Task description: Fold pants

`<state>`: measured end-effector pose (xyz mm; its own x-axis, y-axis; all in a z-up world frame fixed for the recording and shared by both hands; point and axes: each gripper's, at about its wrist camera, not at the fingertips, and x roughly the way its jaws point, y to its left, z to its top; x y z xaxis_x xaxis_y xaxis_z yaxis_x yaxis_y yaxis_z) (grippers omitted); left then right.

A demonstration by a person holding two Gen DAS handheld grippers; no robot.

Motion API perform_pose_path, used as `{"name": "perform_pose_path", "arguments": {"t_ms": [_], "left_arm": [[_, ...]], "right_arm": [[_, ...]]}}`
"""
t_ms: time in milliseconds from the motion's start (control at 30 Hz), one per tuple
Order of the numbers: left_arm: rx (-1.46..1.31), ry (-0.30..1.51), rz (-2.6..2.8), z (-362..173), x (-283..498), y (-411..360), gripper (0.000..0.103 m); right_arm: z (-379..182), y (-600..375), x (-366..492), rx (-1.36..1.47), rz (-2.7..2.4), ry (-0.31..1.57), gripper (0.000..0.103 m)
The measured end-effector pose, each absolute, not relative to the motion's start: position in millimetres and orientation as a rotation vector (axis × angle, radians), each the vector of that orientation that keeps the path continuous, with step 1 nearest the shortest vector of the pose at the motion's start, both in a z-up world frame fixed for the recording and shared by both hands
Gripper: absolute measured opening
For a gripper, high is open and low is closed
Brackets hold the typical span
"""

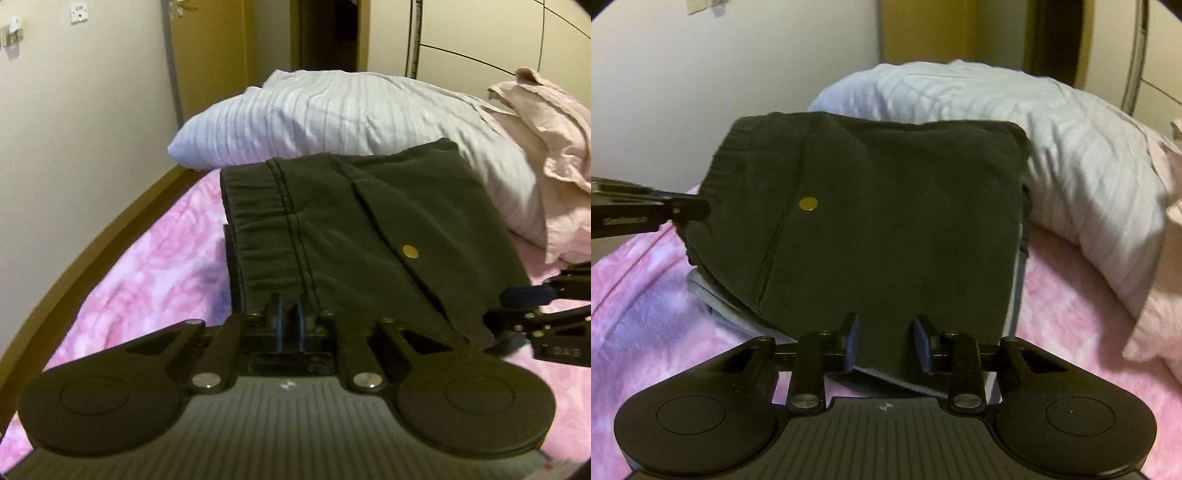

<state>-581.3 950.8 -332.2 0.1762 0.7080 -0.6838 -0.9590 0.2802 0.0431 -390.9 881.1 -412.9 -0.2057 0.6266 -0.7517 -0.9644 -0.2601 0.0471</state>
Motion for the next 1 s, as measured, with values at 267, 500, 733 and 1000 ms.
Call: {"name": "perform_pose_path", "arguments": {"t_ms": [267, 500, 733, 1000], "left_arm": [[-0.554, 0.645, 1.264, -311, -585, 956, 0.010], [-0.716, 0.638, 1.272, -258, -591, 913, 0.041], [-0.752, 0.639, 1.263, -202, -588, 849, 0.067], [-0.663, 0.644, 1.322, -132, -580, 764, 0.088]], "right_arm": [[-384, 868, -391, -0.751, 1.706, 0.653, 0.031], [-342, 812, -384, -0.661, 1.663, 0.737, 0.055], [-275, 756, -382, -0.566, 1.664, 0.765, 0.065], [-205, 690, -388, -0.522, 1.685, 0.747, 0.069]]}}
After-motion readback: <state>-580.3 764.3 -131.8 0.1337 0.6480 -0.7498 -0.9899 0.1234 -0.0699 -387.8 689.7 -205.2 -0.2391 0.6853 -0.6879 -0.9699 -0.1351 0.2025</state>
